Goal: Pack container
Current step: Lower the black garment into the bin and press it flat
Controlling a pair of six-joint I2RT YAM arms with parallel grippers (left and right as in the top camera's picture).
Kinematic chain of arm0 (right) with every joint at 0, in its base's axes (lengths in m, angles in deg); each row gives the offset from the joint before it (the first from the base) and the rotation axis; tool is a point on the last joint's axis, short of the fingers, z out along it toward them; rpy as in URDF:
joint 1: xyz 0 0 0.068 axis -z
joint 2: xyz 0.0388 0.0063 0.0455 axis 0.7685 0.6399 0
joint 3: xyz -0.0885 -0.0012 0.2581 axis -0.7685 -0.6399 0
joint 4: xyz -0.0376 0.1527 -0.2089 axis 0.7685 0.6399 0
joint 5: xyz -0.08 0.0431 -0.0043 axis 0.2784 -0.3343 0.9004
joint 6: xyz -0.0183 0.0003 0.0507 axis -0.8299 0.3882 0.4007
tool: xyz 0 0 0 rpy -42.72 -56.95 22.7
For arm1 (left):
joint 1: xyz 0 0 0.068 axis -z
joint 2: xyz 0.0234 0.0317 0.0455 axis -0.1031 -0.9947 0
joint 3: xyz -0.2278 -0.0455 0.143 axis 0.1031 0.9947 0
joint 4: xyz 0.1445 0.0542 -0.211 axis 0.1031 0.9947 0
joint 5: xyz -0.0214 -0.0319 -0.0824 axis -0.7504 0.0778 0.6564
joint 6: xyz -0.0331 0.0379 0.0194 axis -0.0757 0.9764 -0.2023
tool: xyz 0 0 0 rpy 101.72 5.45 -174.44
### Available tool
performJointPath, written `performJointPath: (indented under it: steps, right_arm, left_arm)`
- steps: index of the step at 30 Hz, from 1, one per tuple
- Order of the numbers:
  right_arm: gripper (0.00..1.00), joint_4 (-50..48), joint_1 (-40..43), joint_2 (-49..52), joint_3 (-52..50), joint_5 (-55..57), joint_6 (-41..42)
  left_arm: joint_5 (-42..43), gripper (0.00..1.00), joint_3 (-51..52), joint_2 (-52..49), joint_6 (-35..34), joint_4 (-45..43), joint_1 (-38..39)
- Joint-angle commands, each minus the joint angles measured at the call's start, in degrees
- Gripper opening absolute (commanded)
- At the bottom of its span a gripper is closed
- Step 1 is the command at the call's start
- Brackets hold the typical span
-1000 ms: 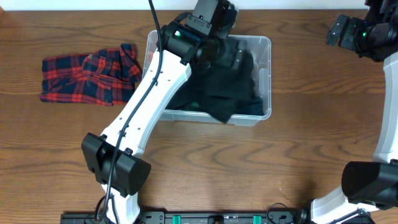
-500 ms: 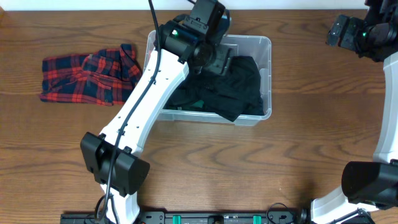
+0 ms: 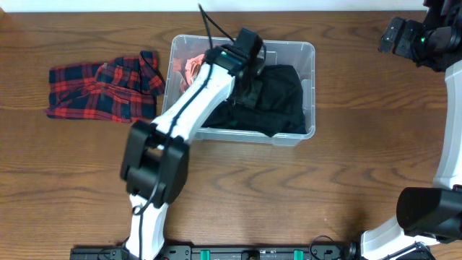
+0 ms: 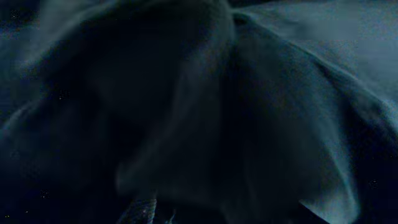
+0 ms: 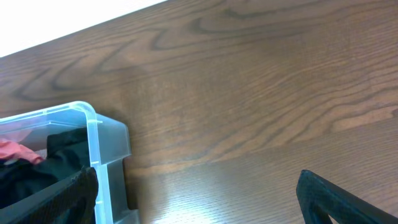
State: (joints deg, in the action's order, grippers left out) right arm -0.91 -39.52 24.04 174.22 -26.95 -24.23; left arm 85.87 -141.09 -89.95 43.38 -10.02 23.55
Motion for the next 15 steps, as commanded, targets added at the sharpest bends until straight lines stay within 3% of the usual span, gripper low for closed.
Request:
performJointPath:
  steps: [1, 7, 15]
  right_arm:
    - [0.99, 0.1, -0.2, 0.0, -0.3, 0.2, 0.6]
    - [0.99, 0.1, -0.2, 0.0, -0.3, 0.2, 0.6]
    - [0.99, 0.1, -0.2, 0.0, -0.3, 0.2, 0.6]
  left_arm:
    - [3.1, 0.51, 1.4, -6.9, -0.4, -1.1, 0.2]
    - [3.2, 0.51, 1.4, -9.8, -0.8, -1.3, 0.2]
    - [2.9, 0.52, 1.1, -1.6, -0.8, -1.3, 0.2]
